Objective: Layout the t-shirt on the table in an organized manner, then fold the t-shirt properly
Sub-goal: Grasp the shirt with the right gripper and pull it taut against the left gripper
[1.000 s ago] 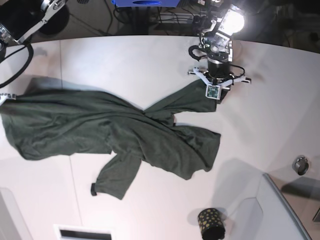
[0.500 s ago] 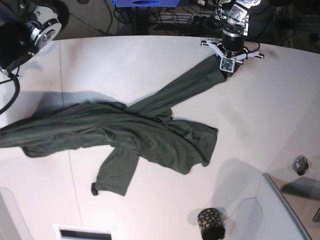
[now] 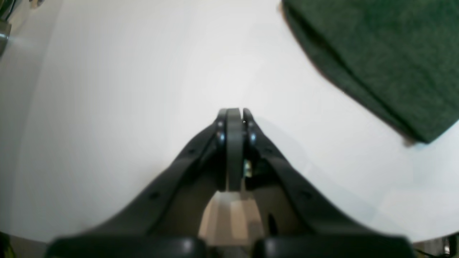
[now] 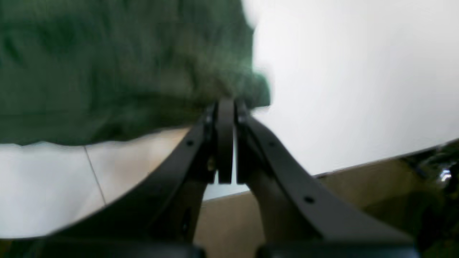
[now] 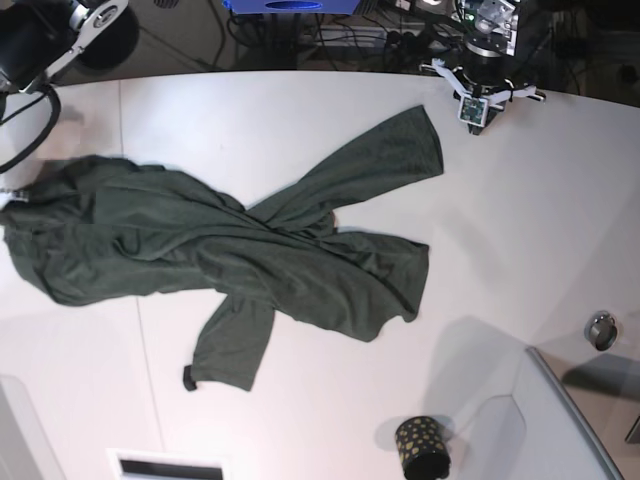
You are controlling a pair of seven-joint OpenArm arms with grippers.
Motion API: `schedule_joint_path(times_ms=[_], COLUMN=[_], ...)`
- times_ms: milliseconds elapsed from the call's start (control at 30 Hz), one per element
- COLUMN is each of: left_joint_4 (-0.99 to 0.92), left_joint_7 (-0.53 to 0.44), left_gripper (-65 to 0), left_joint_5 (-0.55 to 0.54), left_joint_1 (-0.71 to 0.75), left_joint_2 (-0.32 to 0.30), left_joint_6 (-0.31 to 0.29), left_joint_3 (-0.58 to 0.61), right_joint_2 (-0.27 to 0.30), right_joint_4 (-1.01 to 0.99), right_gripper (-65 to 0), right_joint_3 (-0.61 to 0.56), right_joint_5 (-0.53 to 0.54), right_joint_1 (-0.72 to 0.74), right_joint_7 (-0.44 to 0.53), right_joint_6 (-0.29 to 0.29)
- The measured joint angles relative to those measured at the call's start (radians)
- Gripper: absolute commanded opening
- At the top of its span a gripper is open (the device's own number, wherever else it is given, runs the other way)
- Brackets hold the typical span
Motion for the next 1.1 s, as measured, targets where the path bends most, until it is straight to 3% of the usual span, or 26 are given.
schedule_joint_path(times_ms=[33,100,167,233,300,367,433,567,633,800,900,1100], left_joint_4=[0.017,0.06,0.108,0.163,0.203,0.214,0.206,0.135,0.08,-0.042,-0.074,-0.093], left_joint_7=[0.003,0.001,-0.001,0.002,-0.002,-0.001,0.005,-0.003,-0.013,0.002,-0.025,-0.047], left_gripper=[-65.0,-65.0,-65.0,-65.0,-65.0,-65.0,-65.0,-65.0,-65.0,-65.0,-65.0,-65.0], left_joint_5=[0.0,0.0,0.001,0.002,0.003,0.003,0.002,0.012,0.015,0.015,0.026,0.03], left_joint_1=[0.001,0.007,0.014,0.021,0.024,0.02,-0.001,-0.089,-0.115,-0.135,-0.142,-0.135], left_joint_2=[0.001,0.01,0.01,0.012,0.011,0.015,0.048,0.144,0.173,0.18,0.187,0.178], left_joint_6=[-0.002,-0.007,-0.007,-0.004,-0.005,-0.005,-0.003,-0.009,-0.01,-0.004,0.0,0.002], left_joint_3=[0.0,0.005,0.006,0.006,0.006,0.004,0.003,0.013,0.011,0.01,0.006,0.004], right_joint_2=[-0.002,-0.005,-0.028,-0.049,-0.06,-0.071,-0.055,-0.018,-0.007,0.04,0.033,-0.019], right_joint_4=[-0.019,-0.042,-0.046,-0.021,0.041,0.126,0.192,0.188,0.186,0.083,-0.027,-0.141], right_gripper=[-62.9,-56.0,-43.7,-29.0,-22.7,-22.7,-22.7,-22.7,-21.9,-22.1,-22.4,-22.4], right_joint_3=[0.001,0.003,0.026,0.06,0.075,0.064,-0.08,-0.491,-0.595,-0.801,-0.89,-0.92], right_joint_5=[0.005,-0.003,-0.008,0.005,-0.008,-0.012,-0.021,0.016,0.011,-0.004,-0.003,0.009], right_joint_1=[-0.013,-0.037,-0.049,-0.06,-0.069,-0.076,-0.105,-0.146,-0.157,-0.117,-0.04,0.06], right_joint_7=[0.002,-0.002,0.0,0.002,-0.002,0.004,0.002,0.065,0.164,0.201,0.225,0.225], right_joint_6=[0.0,-0.056,-0.112,-0.115,-0.115,-0.109,0.002,0.01,-0.002,0.007,-0.001,0.005])
